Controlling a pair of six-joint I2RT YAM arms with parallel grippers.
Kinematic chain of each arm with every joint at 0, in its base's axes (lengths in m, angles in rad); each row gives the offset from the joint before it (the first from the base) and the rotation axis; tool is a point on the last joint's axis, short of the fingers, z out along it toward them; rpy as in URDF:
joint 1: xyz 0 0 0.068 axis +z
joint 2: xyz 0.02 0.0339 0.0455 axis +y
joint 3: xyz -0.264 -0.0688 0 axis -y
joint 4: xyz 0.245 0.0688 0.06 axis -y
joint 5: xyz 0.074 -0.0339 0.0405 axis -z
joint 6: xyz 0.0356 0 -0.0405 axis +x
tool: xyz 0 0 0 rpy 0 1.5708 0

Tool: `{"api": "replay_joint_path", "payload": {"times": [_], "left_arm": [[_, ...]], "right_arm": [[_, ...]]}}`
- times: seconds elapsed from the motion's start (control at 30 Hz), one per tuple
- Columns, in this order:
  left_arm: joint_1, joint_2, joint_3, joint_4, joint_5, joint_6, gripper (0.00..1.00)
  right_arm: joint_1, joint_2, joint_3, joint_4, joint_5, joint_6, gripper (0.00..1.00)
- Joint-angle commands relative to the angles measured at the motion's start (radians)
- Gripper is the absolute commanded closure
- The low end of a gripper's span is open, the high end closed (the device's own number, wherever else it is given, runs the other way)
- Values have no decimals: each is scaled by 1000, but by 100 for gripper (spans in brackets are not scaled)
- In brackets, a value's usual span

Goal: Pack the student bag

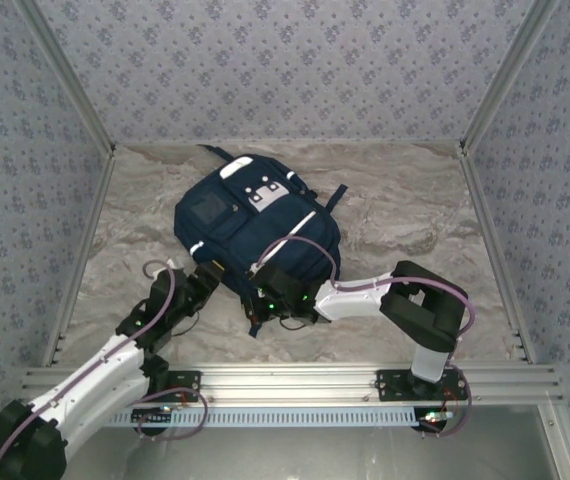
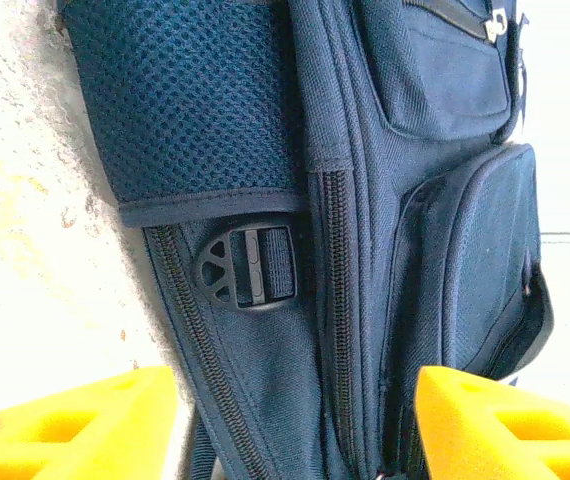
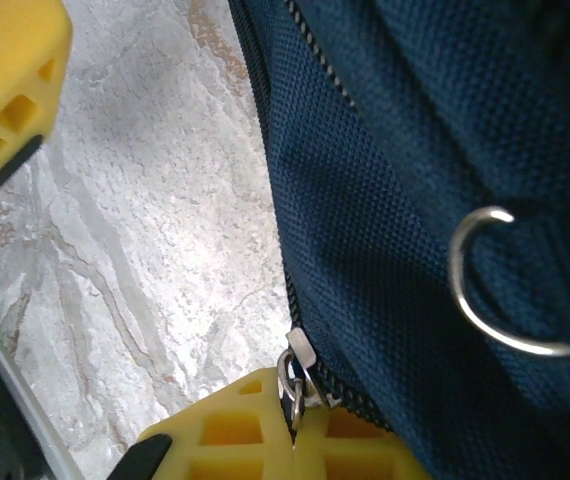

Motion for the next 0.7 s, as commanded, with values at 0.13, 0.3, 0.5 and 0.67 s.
{"api": "replay_joint_path", "payload": {"times": [0.13, 0.3, 0.5, 0.67], "left_arm": [[-8, 193, -25, 161, 30, -4, 33], [-23, 379, 19, 312, 52, 29, 33], [-30, 535, 46, 428, 35, 48, 49], [-28, 526, 47, 410, -14, 75, 79]], "right_arm": [[-1, -9, -13, 75, -65, 32, 100], [-3, 9, -25, 144, -92, 53, 100], [-3, 47, -27, 196, -91, 88, 100], [6, 24, -2, 18, 43, 61, 100]]}}
